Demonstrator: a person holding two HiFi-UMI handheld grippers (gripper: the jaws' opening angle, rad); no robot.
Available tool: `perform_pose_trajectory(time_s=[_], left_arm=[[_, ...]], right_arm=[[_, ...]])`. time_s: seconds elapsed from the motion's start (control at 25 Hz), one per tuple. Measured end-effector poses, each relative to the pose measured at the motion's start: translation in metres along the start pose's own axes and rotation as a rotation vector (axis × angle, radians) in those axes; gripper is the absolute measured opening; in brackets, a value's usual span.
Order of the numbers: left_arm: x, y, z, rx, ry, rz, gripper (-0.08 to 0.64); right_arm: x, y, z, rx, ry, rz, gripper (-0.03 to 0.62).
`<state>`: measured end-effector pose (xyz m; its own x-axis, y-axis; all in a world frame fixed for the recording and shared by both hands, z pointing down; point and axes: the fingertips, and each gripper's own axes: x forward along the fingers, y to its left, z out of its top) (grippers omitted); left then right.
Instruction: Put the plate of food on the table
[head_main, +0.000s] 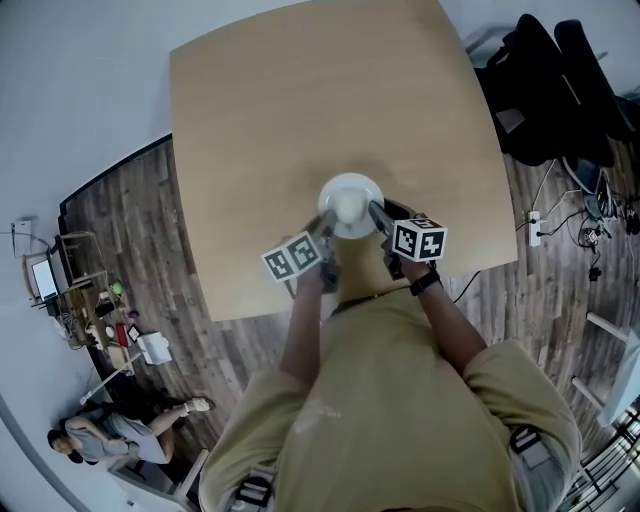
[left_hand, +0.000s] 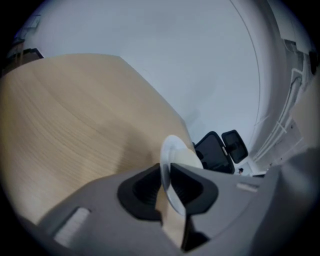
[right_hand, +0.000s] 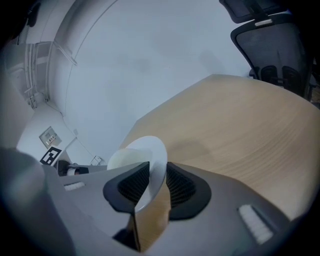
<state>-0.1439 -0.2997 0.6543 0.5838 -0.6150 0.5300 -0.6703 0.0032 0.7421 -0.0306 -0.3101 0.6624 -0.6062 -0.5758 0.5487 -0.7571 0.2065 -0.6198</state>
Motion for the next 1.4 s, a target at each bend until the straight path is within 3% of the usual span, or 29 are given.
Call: perform_pose_trajectory(time_s=[0.24,0.64,1.0,1.2,1.4], left_arm=[[0.066,0.012,0.057,0.003,-0.005,0.053,0.063],[0.167,0.034,0.136,0.068,-0.028,0.118,0.078],[0.223,0.066,0.153,0.146,0.037,0.251,0.095],[0.225,0.068,0.151,0.118,0.059,0.277,0.101],[0.221,0.071,0.150,0.184,0.065,0.339,0.133]], right_arm=[[0.058,-0.038,0.058,0.057,0.005,-0.003,0.097],[0.144,-0.092,0.142,0.042,0.023,-0.012,0.086],[0.184,-0.136,0.155,0.034,0.060,-0.110,0.072],[0.186,-0.137,0.154,0.025,0.061,-0.143,0.072],[0.175,-0.144,0.164,0.021,0.002,-0.172,0.063]])
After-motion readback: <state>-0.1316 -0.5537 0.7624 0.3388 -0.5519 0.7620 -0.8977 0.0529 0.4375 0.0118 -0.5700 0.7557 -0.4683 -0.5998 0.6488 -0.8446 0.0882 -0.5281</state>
